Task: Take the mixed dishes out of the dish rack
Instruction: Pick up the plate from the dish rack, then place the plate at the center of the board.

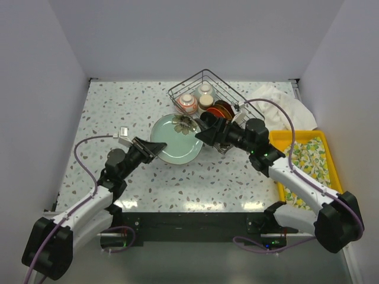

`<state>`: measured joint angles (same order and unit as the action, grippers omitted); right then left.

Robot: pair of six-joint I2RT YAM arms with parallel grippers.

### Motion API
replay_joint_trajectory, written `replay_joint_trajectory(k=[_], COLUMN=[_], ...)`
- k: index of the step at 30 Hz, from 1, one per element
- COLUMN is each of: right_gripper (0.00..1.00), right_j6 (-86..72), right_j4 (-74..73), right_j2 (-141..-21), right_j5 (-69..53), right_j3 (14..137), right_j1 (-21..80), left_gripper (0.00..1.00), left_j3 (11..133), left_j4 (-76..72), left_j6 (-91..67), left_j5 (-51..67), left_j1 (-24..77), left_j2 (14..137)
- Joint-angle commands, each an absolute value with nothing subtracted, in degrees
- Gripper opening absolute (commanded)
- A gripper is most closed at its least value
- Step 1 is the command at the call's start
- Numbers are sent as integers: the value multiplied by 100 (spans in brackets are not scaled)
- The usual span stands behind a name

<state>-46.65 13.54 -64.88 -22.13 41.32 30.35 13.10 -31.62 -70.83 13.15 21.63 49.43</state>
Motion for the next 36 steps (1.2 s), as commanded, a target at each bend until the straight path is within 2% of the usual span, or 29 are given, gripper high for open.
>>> replay_joint_trajectory(k=[1,8,18,29,36], right_gripper=[98,98,98,98,98], right_j6=[-3719,-2744,-2153,-2065,-2057], right_j4=[177,-1080,-2381,-2961,-3067], right_j2=[-5943,-5012,-3737,-3419,-3358], right_j5=[-1645,-1231,-704,-352,-167], right_j3=[4570,4790,4711,4737,4772], right_j1=[3032,3032,3024,3032,3023], left_gripper=[0,0,0,0,1], left_j3=[1977,2267,3260,4516,4737], left_j4=[-3639,-3858,-4420,-4957,-4729], left_j6=[-6935,-7005,-6680,-6803,-6583], left_j5=[827,1194,1327,1994,2092], left_j1=[1925,855,-245,-1010,-1274], left_j2=[5009,5808,7812,10088,10678])
